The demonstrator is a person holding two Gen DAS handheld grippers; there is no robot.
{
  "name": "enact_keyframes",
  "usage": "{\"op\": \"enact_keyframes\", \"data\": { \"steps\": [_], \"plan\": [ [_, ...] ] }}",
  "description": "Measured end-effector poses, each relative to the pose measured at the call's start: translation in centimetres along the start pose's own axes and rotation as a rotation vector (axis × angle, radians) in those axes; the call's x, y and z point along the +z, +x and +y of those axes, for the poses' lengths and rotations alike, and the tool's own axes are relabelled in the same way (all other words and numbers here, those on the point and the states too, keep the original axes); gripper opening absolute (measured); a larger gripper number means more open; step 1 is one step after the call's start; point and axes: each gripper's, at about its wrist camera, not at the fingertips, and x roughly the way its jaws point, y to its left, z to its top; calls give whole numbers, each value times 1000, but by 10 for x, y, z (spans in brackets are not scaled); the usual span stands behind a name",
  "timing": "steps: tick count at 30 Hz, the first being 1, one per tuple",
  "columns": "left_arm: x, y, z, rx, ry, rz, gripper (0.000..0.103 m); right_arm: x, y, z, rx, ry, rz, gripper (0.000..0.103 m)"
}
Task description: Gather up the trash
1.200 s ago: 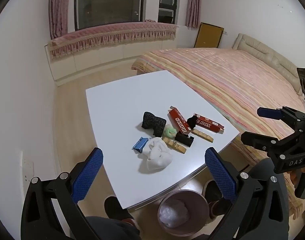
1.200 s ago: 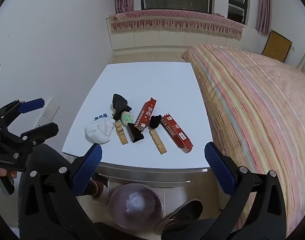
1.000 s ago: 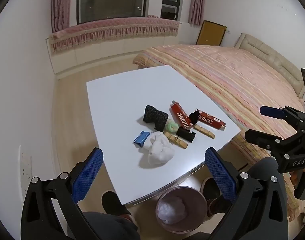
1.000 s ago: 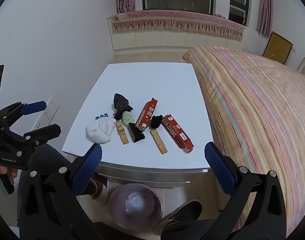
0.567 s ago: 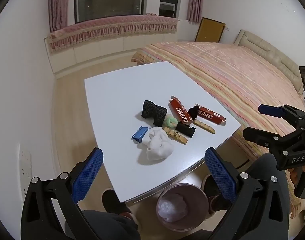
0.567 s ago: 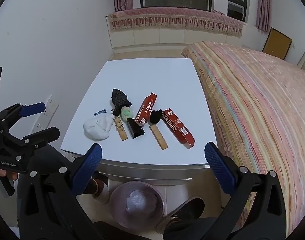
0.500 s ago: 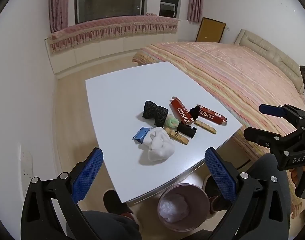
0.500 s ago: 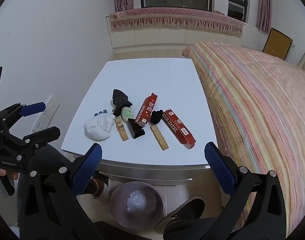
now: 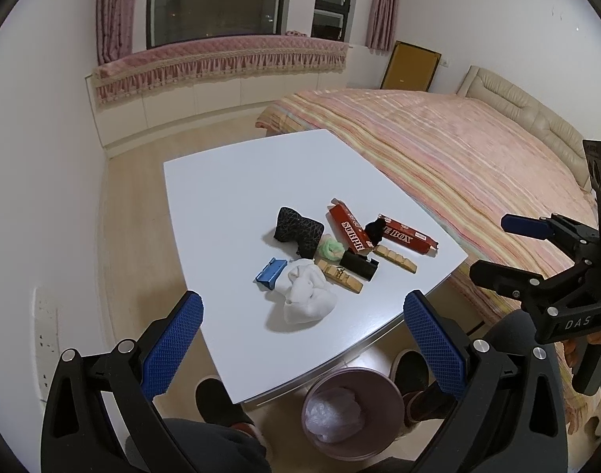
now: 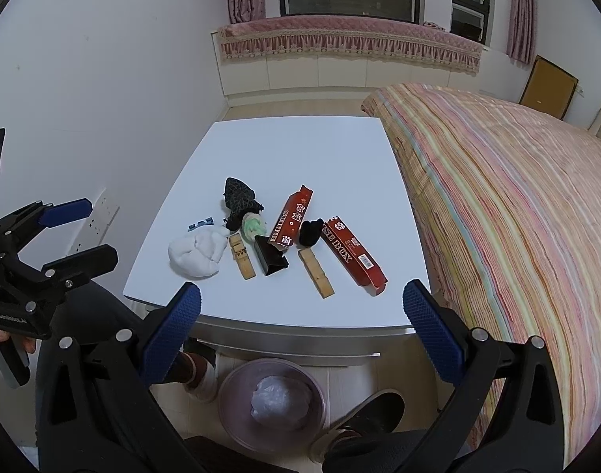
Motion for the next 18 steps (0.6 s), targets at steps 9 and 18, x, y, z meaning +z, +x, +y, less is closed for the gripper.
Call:
{"op": "enact_keyframes", "data": {
  "steps": [9,18],
  "plan": [
    [0,0,-1,6,-1,-2,98,1,0,0,3,2,2,100],
    [0,1,-1,4,-8,0,98,1,1,-1,4,5,6,100]
  ]
}}
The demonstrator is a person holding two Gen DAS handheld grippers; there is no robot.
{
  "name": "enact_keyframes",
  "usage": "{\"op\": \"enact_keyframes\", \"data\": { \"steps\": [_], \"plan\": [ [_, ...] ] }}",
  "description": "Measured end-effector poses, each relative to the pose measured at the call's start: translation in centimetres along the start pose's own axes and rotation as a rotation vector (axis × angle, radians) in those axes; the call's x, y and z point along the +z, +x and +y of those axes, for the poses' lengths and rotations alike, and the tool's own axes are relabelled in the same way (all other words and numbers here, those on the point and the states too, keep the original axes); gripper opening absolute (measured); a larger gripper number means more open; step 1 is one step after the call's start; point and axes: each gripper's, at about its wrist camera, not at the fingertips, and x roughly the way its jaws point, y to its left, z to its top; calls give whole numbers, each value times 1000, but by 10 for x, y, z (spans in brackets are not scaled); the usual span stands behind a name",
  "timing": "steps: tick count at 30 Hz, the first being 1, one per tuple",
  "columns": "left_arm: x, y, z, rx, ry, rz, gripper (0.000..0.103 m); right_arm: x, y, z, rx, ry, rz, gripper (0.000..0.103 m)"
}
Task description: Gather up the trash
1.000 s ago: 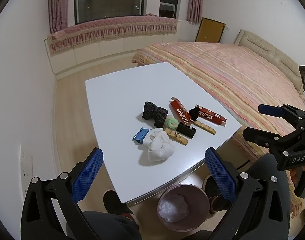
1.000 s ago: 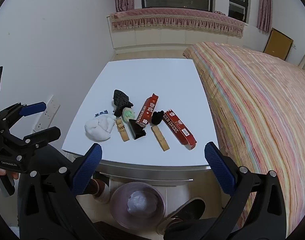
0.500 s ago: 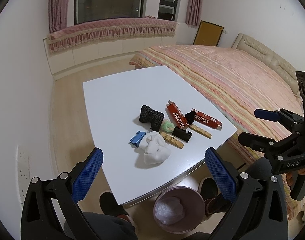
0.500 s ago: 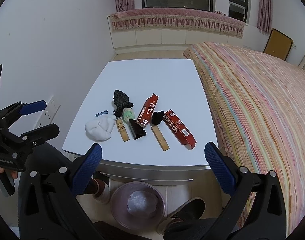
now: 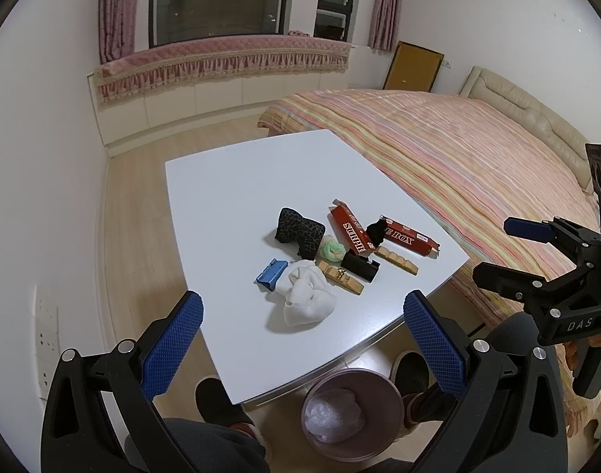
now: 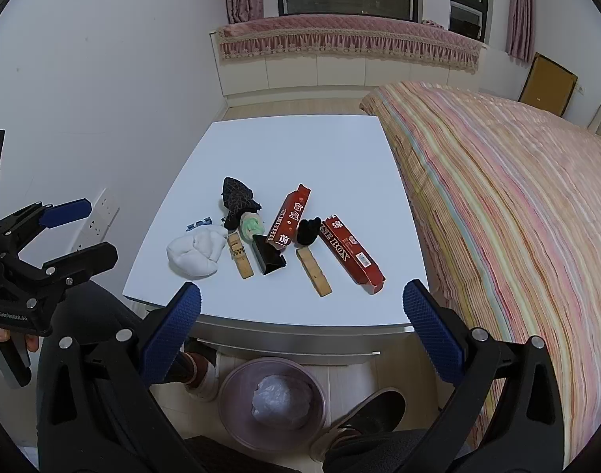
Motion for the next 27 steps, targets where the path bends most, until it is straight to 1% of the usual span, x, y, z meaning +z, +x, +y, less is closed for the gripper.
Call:
{"op": "enact_keyframes", "data": {
  "steps": [11,18,27],
  "plan": [
    [-3,4,2,-2,-12,12,98,-1,4,-4,2,11,7,100],
    [-4,11,1,-1,-16,29,98,-2,8,-10,28,23,15,100],
    [-2,32,4,-18,-51,79,98,10,21,-25,25,-13,34,100]
  ]
}}
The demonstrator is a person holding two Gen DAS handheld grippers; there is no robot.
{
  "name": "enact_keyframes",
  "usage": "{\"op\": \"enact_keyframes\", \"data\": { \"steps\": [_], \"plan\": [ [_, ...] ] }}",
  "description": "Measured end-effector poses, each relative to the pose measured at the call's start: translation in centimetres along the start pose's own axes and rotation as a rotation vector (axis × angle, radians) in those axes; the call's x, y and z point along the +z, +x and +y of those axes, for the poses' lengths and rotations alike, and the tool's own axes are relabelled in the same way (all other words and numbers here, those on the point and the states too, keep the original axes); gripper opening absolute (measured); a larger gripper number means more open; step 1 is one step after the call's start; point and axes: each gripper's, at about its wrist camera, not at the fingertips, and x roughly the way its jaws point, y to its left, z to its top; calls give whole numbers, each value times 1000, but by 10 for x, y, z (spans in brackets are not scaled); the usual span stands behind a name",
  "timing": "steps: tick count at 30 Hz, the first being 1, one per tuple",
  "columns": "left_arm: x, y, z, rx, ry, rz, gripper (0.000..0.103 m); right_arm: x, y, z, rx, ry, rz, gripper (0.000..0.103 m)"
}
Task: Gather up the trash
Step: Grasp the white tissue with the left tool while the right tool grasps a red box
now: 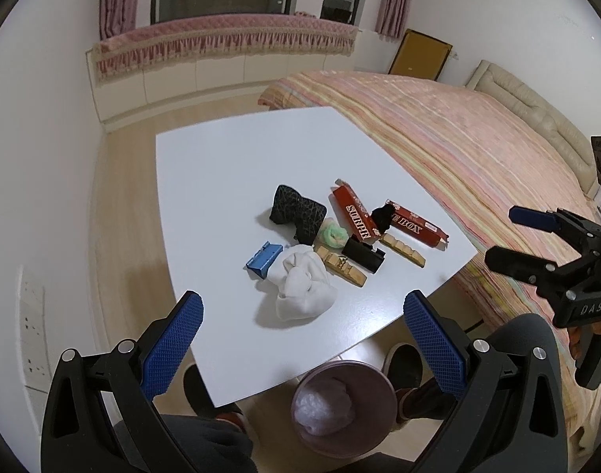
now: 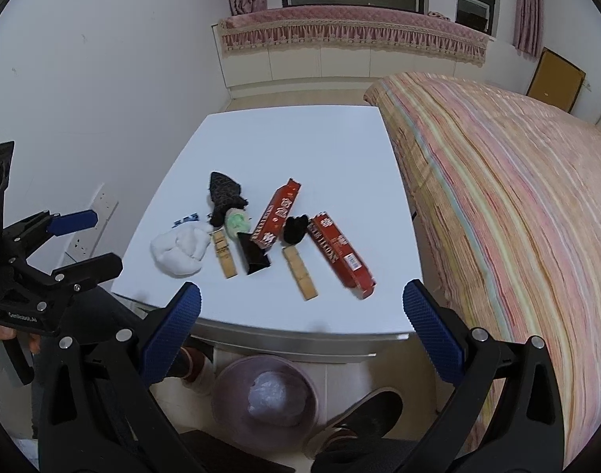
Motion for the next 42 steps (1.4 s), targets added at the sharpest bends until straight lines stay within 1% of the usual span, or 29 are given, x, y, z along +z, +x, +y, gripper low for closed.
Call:
{"op": "enact_keyframes", "data": {
  "steps": [7,12,14,15,16,17,18,19,20,22,23,24,25,26,29,32,39,42],
  "plan": [
    [4,26,3,-5,-11,52,98,17,27,-19,9,-55,18,100],
    [7,43,7,-15,-26,89,97,23,56,-30,36,-80,56,100],
    [7,50,9,-21,-32,105,92,24,67,-35,52,-86,69,98],
    [6,53,10,-26,-35,114,84,24,72,-36,59,-91,81,93],
    [6,57,11,-32,-41,128,78,24,79,-39,66,-95,100,87],
    [5,60,13,-33,-47,136,75,23,84,-40,68,-97,111,82],
    [5,63,14,-35,-53,146,71,23,88,-42,72,-99,120,79],
    [5,66,13,-37,-52,148,66,23,93,-43,79,-100,128,75],
    [5,67,13,-38,-51,152,63,22,96,-43,79,-100,131,72],
    [4,68,13,-46,-46,159,51,22,103,-45,83,-98,141,63],
    [4,68,13,-48,-41,160,48,22,106,-45,86,-99,146,59],
    [4,67,13,-50,-34,162,42,22,108,-45,89,-101,150,57],
    [3,66,13,-56,-31,163,40,22,109,-44,87,-107,146,53],
    [3,66,14,-59,-30,163,39,23,110,-43,87,-111,143,51],
    [4,65,15,-67,-28,157,34,23,109,-41,87,-121,140,25],
    [5,64,14,-74,-27,148,31,21,107,-38,83,-128,137,15],
    [7,49,12,-88,-16,113,30,20,91,-35,66,-107,100,14],
    [6,37,8,-98,6,94,30,19,75,-32,73,-88,75,14]
  ]
}}
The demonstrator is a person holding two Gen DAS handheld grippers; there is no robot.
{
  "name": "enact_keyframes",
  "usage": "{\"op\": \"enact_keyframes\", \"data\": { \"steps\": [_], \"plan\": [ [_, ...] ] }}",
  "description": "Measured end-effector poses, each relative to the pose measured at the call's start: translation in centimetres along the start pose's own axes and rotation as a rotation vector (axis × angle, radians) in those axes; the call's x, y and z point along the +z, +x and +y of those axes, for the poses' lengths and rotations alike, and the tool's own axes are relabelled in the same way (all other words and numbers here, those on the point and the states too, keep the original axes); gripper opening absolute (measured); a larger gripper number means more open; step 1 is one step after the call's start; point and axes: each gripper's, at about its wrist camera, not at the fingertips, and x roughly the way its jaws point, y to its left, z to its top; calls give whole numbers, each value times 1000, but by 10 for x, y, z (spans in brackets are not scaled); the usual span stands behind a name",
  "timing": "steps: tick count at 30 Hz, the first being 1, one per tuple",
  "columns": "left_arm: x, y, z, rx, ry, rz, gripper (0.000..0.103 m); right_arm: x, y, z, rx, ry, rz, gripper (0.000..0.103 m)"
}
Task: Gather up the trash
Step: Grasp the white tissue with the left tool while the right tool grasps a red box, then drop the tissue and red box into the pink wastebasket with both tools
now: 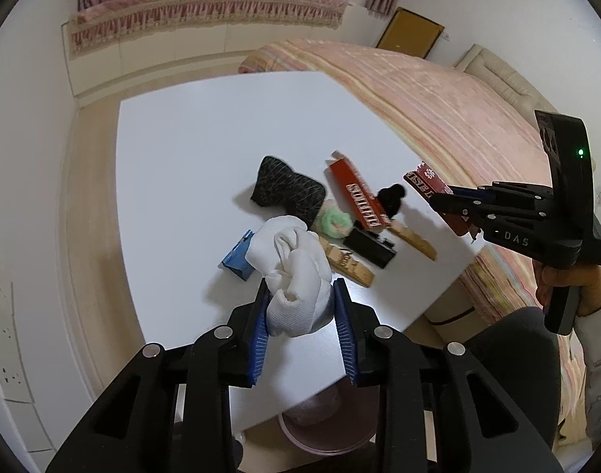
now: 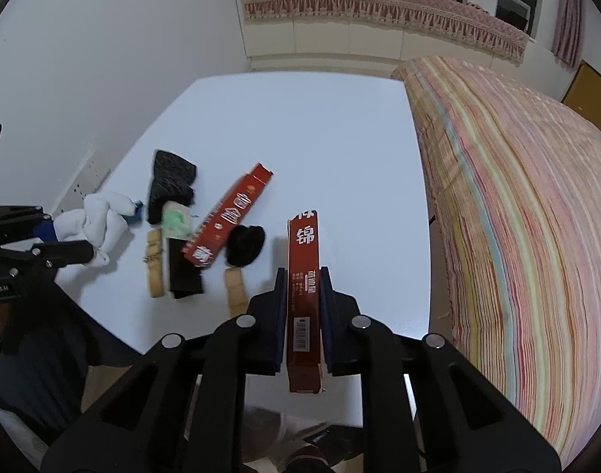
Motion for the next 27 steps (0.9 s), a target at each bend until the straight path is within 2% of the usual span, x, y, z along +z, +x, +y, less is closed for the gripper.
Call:
{"op": "enact_keyframes", "data": {
  "steps": [16,27],
  "plan": [
    [-24,-43,-33,-74,116,-30,30,-52,-77,60,63,41,-49,14],
    [-66,-43,-56,-109,167,10,30,-106,-89,84,90,61,-5,14]
  ]
}}
